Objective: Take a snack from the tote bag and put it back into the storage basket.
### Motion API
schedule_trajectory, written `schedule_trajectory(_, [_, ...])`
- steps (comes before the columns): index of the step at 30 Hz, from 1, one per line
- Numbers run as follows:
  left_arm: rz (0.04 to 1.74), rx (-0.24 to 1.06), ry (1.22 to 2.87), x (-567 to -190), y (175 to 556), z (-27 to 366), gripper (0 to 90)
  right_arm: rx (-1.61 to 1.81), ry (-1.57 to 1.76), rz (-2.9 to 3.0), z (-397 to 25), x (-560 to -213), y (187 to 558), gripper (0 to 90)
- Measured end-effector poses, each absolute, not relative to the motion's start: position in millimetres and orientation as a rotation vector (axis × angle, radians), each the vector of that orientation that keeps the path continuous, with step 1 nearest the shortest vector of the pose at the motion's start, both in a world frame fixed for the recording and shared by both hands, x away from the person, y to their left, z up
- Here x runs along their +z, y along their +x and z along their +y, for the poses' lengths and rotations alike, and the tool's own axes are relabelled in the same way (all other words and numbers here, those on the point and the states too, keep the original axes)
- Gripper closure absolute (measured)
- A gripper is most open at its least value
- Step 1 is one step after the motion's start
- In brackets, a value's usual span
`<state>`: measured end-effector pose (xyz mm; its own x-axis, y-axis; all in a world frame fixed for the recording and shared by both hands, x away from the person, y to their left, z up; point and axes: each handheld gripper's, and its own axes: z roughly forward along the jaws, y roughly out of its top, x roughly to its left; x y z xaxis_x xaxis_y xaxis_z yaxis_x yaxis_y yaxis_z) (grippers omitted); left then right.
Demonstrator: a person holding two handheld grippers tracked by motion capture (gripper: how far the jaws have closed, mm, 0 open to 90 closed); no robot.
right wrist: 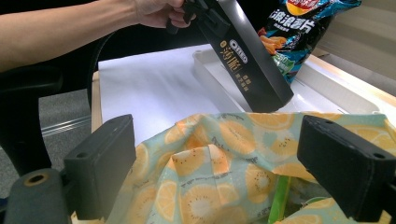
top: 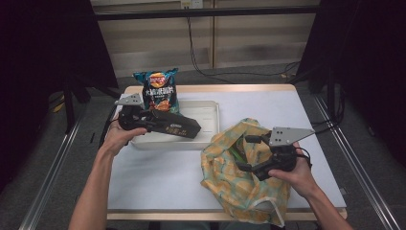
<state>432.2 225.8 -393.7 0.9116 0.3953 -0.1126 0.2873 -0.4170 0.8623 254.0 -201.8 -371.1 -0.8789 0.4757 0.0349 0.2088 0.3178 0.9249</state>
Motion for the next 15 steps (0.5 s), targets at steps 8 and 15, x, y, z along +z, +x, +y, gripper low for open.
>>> schedule_trajectory(8, [0.468,0.097,2.044,-398,437,235,43.0,1.585,0.631,2.335,-202,-371,254,11.1])
schedule_trajectory(15, [0.491,0.100,2.076,-400,436,244,41.8,1.585,0.630,2.339,-202,-371,254,11.1])
